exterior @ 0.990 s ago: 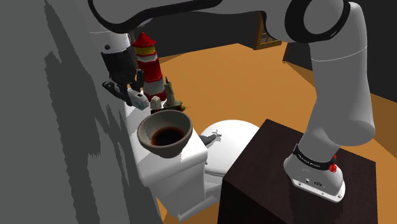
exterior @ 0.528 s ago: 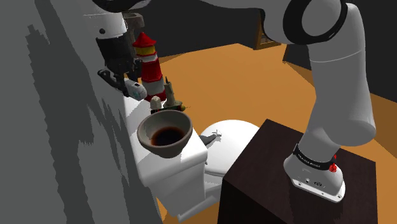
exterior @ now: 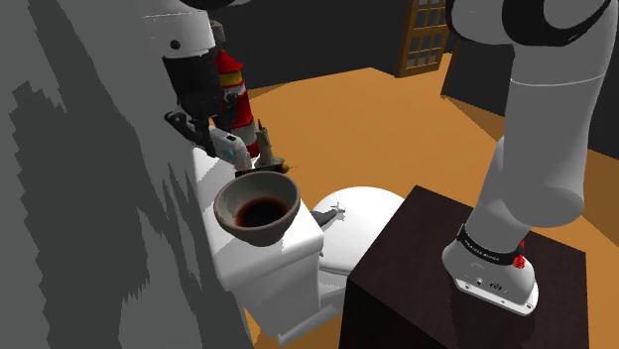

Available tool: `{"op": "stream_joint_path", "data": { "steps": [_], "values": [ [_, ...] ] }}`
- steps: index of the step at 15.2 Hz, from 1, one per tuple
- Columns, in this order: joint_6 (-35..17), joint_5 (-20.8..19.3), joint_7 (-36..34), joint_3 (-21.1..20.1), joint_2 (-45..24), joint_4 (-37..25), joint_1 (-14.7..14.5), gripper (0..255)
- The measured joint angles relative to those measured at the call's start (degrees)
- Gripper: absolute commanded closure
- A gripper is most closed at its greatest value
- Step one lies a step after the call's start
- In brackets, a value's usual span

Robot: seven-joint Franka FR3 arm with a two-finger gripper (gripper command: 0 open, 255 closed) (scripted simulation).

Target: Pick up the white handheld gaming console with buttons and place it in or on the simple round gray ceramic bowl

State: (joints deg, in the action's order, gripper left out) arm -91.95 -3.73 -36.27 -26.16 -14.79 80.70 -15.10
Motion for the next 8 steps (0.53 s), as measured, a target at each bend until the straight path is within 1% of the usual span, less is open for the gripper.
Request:
{"op": "stream_joint_path", "data": {
  "steps": [3,5,8],
  "values": [
    [-2.52,3.02,-0.56,-0.81,7.17,9.0,0.63,255],
    [-4.15,4.82,-1.53,-1.52,11.13,14.14,0.27,255],
    [-5.72,7.13,-1.87,-1.95,16.02,20.01,0.0,255]
  ]
}}
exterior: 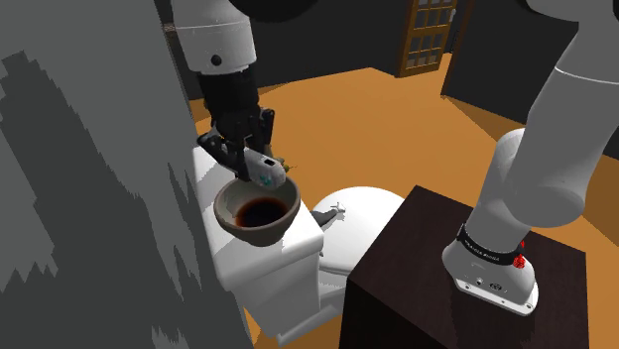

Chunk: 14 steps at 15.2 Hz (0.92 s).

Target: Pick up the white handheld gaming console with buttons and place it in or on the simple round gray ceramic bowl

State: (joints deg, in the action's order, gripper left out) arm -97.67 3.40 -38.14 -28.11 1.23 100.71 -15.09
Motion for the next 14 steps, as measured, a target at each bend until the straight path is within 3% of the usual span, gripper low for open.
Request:
{"op": "stream_joint_path", "data": {
  "steps": [14],
  "values": [
    [-8.99,0.59,0.12,-0.26,0.89,9.79,-0.24,255]
  ]
}}
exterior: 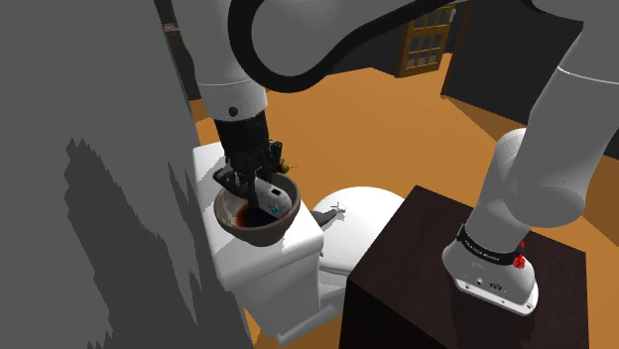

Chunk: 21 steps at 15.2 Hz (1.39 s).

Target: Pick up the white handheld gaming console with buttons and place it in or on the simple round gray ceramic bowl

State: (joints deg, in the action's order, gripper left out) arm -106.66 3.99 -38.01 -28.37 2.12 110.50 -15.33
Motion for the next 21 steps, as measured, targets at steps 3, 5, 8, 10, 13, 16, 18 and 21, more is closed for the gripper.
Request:
{"op": "stream_joint_path", "data": {
  "steps": [3,5,8,10,13,16,18,21],
  "values": [
    [-0.11,0.01,0.0,0.0,0.02,0.13,0.0,255],
    [-0.12,0.01,0.0,0.0,0.02,0.14,0.0,0],
    [-0.12,0.01,0.0,0.0,0.03,0.14,0.0,0],
    [-0.12,0.01,0.0,0.0,0.03,0.14,-0.01,0],
    [3.67,-0.23,-0.13,0.09,-0.3,-4.01,0.09,0],
    [6.75,-0.06,0.03,0.26,0.2,-6.63,0.23,0],
    [7.06,-0.04,-0.01,0.25,0.22,-6.89,0.22,0],
    [7.14,-0.04,-0.02,0.25,0.22,-6.95,0.22,0]
  ]
}}
